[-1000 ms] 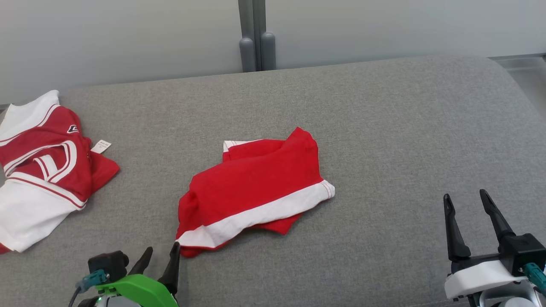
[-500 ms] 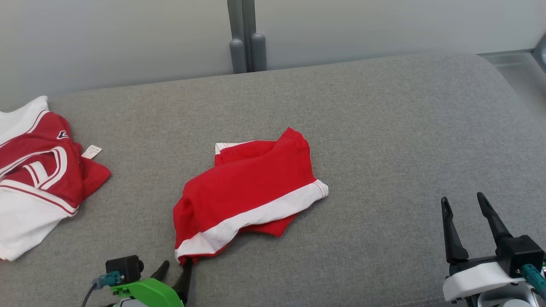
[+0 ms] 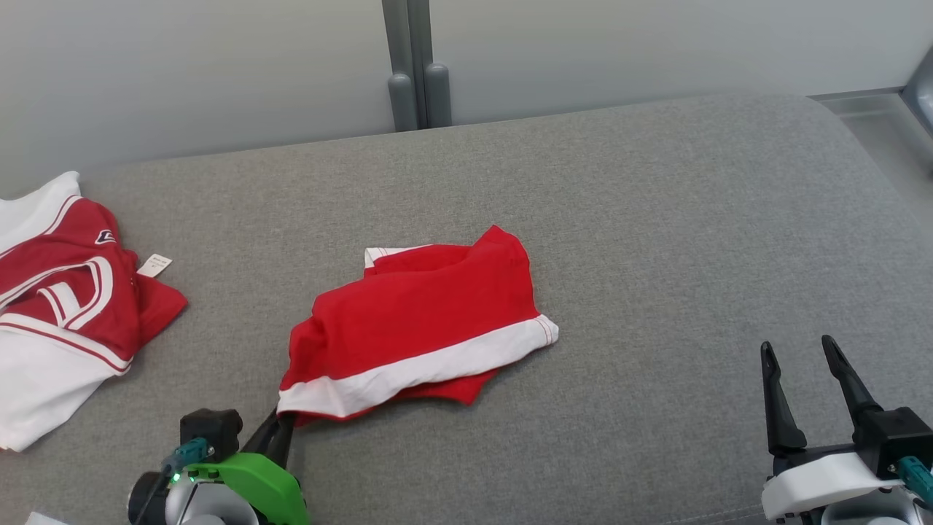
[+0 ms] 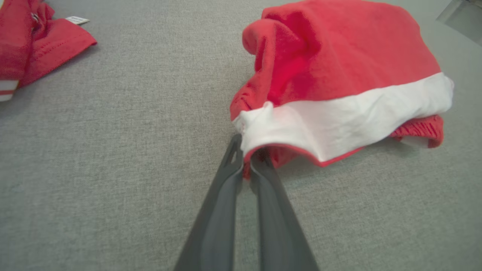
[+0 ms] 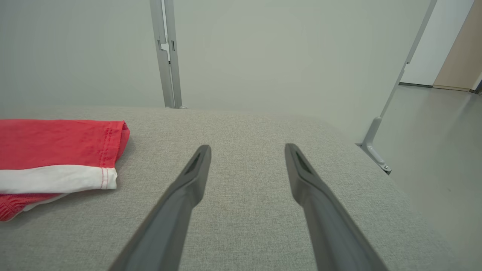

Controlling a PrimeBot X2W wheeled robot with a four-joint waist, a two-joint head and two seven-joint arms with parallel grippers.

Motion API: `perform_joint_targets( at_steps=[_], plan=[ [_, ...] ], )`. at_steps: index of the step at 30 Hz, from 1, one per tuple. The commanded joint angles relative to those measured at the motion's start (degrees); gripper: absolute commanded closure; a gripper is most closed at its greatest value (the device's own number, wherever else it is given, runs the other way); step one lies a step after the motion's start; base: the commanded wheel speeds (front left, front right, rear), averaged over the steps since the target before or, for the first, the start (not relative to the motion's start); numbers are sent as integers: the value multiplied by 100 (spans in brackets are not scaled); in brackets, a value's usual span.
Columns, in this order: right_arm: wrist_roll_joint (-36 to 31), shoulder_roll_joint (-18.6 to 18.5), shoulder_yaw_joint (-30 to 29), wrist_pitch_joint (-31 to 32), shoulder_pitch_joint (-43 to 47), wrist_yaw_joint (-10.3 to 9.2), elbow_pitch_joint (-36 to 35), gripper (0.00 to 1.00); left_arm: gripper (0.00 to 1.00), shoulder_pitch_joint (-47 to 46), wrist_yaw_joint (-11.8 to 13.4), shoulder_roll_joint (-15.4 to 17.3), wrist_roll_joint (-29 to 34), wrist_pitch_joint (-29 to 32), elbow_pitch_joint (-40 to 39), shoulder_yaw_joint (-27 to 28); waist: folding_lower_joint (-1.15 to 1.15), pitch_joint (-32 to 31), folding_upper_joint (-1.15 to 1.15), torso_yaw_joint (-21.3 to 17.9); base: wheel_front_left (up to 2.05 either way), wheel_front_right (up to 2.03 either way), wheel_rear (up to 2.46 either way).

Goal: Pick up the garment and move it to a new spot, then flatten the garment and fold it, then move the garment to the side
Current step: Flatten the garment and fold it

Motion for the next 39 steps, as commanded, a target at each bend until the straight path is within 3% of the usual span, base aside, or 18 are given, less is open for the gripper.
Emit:
perform_joint_targets(
  at_steps=[1,5,8,13,20,21,24,25,39],
  plan=[
    [8,-7,-24,-18,63,-4,-9,0,100,-86,82,50,119,-52,-34,-43,0,-1,0,8,0,0,0],
    [18,19,-84,-18,126,-4,-19,0,100,-165,630,428,1105,-250,-337,-404,0,1,0,58,0,0,0],
    [23,50,-72,-18,105,-4,-7,0,100,-88,864,519,1717,-297,-483,-748,0,34,0,97,0,0,0],
    [16,82,-31,-18,9,-4,16,0,100,127,944,326,2211,-311,-408,-1127,0,95,0,115,0,0,0],
    [27,24,-33,-18,2,-4,21,0,100,266,933,7,2320,-309,-191,-1112,0,161,0,113,0,0,0],
    [26,18,-36,-18,3,-4,21,0,87,272,917,-24,2303,-309,-183,-1072,0,165,0,111,0,0,0],
    [19,4,-22,-18,9,-4,31,0,13,318,941,-82,2172,-310,-199,-871,0,153,0,93,0,0,0],
    [16,1,-20,-18,10,-4,30,0,0,332,948,-91,2139,-310,-241,-784,0,152,0,87,0,0,0],
    [-12,52,-79,-19,172,-4,38,0,0,1179,754,-181,1135,-304,-859,294,0,-17,0,99,0,0,0]
  ],
)
